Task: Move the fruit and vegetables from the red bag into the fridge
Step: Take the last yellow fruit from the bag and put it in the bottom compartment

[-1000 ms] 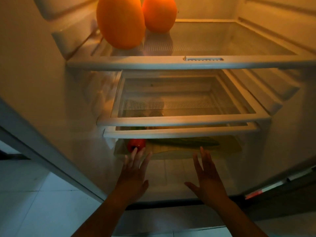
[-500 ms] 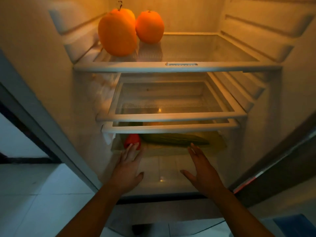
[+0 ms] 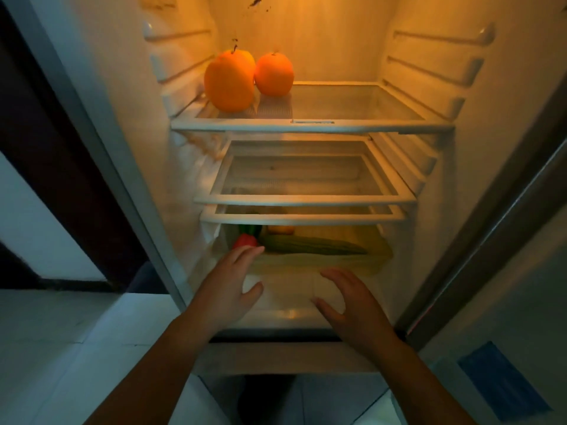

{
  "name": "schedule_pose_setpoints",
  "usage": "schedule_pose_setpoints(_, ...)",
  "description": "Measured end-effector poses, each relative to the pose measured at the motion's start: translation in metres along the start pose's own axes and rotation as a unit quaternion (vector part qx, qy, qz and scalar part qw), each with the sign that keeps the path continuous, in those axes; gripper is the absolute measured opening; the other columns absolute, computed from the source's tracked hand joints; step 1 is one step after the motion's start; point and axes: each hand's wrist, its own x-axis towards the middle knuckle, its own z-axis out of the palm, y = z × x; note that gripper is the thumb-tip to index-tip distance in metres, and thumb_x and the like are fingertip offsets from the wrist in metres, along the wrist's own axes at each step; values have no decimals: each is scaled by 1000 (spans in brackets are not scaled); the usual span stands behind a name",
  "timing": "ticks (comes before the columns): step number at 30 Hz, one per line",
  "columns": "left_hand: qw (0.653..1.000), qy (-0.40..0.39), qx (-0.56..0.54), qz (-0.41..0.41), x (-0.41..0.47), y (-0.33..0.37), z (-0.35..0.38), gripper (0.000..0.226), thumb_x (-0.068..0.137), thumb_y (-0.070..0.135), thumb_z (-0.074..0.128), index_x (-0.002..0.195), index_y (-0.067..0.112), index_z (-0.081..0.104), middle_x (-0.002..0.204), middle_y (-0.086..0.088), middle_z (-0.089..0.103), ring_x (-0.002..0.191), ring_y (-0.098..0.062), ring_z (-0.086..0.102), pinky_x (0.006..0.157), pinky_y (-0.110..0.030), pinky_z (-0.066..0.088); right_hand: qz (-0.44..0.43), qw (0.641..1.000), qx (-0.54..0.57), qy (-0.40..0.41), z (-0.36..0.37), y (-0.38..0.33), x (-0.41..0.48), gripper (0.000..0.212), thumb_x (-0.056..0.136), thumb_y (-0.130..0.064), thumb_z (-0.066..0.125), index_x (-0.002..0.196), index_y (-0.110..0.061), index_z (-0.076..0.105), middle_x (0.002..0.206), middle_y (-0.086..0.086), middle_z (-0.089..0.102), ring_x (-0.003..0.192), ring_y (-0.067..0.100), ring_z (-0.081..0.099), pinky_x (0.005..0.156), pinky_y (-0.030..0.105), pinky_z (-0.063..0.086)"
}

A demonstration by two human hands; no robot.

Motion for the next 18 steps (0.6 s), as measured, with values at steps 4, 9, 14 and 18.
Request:
schedule_pose_setpoints(4, 1000, -4, 0, 6, -25, 20, -6, 57, 87, 35, 58, 138, 32, 34, 141, 10, 39, 129, -9, 38, 105, -32, 37, -12, 1000, 7, 13, -9, -13, -19, 57, 80, -55, 52, 123, -19, 55, 126, -2, 54, 119, 12, 48, 98, 20, 35)
schedule_pose_setpoints(9, 999, -46, -23, 14, -75, 45, 14, 49, 88, 35, 57, 134, 31, 40, 136, 13, 43, 122, -3, 40, 100, -20, 34, 28, 999, 24, -2, -23, -24, -78, 45, 84, -39, 64, 124, -21, 53, 126, -8, 49, 117, 5, 44, 99, 17, 33)
schedule_pose_setpoints(14, 991, -104, -65, 54, -119, 79, 48, 46, 88, 38, 54, 132, 32, 41, 131, 15, 44, 120, -7, 45, 98, -27, 41, 104, 994, 6, 22, -34, -27, -173, 50, 78, -59, 52, 118, -29, 55, 117, -20, 51, 108, -1, 49, 92, 9, 36)
schedule_pose_setpoints(18, 973, -162, -87, 137, -152, 110, 72, 42, 88, 36, 56, 129, 30, 46, 129, 16, 45, 121, -4, 43, 91, -12, 31, 167, 984, -30, 61, -47, -43, -245, 39, 83, -45, 61, 119, -30, 55, 117, -25, 46, 110, -5, 46, 92, 5, 29)
